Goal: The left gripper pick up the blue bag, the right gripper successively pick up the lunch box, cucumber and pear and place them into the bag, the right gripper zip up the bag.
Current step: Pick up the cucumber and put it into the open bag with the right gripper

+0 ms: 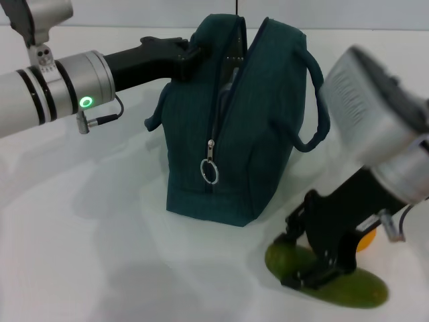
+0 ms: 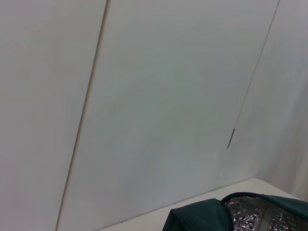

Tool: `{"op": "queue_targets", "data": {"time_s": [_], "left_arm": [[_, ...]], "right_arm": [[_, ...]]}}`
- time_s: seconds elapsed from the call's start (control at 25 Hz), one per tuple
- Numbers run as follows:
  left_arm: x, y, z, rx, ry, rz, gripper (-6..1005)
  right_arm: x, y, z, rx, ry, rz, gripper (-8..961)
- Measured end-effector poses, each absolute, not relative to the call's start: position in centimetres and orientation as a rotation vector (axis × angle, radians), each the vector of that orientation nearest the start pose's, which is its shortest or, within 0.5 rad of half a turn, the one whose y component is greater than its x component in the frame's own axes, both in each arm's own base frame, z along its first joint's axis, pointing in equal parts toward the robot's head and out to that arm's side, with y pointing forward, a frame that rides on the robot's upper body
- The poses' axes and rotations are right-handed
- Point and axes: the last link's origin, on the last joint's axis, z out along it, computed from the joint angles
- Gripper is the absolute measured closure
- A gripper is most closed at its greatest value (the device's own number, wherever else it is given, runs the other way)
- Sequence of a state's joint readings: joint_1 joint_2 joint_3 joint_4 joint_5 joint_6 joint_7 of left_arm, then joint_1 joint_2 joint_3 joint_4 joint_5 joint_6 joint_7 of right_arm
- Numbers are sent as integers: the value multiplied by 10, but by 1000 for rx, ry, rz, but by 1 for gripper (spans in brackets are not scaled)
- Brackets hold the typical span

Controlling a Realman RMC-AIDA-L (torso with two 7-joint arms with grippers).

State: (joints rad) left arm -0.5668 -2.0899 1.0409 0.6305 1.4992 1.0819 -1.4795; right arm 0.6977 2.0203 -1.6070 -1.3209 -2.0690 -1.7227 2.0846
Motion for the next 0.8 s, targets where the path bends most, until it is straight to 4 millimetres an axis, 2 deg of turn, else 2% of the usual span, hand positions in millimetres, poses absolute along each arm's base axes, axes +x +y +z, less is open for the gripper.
{"op": "queue_targets", "data": {"time_s": [0.2, 0.36, 0.8], "left_arm": [[-225, 394, -16, -2360, -766, -847, 892], [-224, 395, -15, -2357, -760, -855, 892], [-221, 396, -15, -2355, -745, -865, 891]], "right_arm": [[110, 306, -11, -3340, 36, -4, 406], [112, 311, 6, -3288, 21, 175, 405], [103, 318, 53, -3060, -63, 808, 401]]}}
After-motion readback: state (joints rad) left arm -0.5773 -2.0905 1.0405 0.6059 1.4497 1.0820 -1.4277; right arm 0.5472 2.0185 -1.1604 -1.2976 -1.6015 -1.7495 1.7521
